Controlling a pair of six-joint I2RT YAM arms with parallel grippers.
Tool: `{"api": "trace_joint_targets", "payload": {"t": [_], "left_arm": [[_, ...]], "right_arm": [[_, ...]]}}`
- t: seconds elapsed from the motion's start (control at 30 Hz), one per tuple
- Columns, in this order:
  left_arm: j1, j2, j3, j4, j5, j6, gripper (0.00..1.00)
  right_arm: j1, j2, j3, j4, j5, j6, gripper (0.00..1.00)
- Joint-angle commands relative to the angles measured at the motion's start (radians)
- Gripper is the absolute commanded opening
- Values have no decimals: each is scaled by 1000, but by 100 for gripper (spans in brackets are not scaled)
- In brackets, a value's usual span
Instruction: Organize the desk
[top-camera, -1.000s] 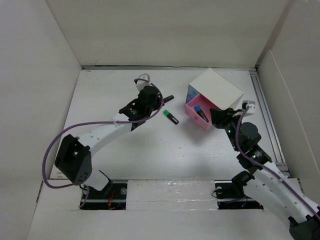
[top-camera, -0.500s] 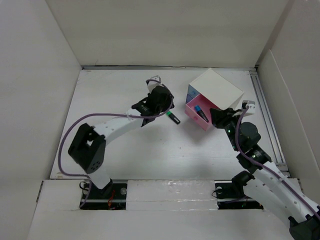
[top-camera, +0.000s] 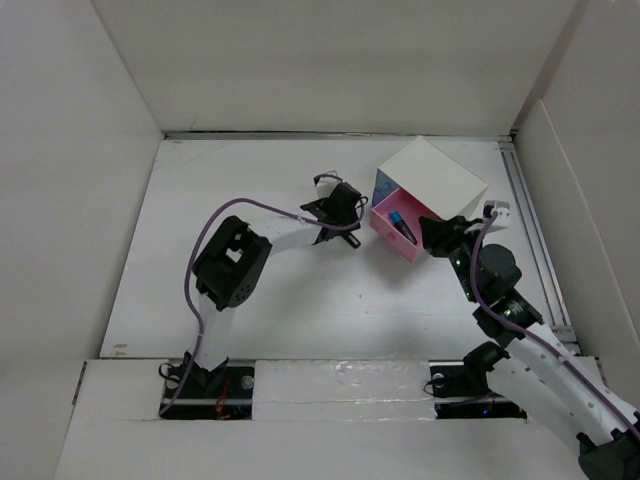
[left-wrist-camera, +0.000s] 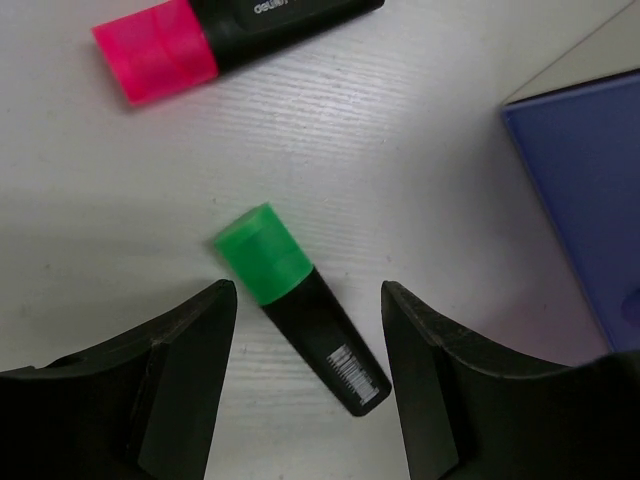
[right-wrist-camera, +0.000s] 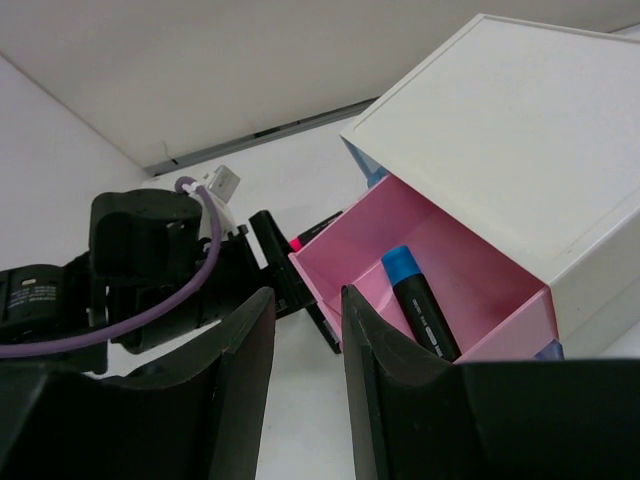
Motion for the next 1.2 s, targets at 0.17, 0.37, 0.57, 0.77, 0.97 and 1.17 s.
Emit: {"api": "trace_joint_targets", "payload": {"t": [0.17,0.37,0.57,0.77,0.97,1.17], "left_arm": [[-13,96,123,-67,-54,-17,55],[-13,133,134,-139,-134,27,45],[-13,107,61,-202,-232,100,33],[-13,46,-11,-182,-246,136,33],[-13,13,-31,-162,-188,158,42],[-23,45,-34,-170,-191,152,37]], "right_arm": [[7,-16,17,40,-15,7,39],[7,-31,15,35,-4,10,39],[7,-42,15,28,4,15,39],[7,-39,18,29,5,15,39],[7,-31,18,29,4,15,39],[7,-37,15,29,5,13,39]]}}
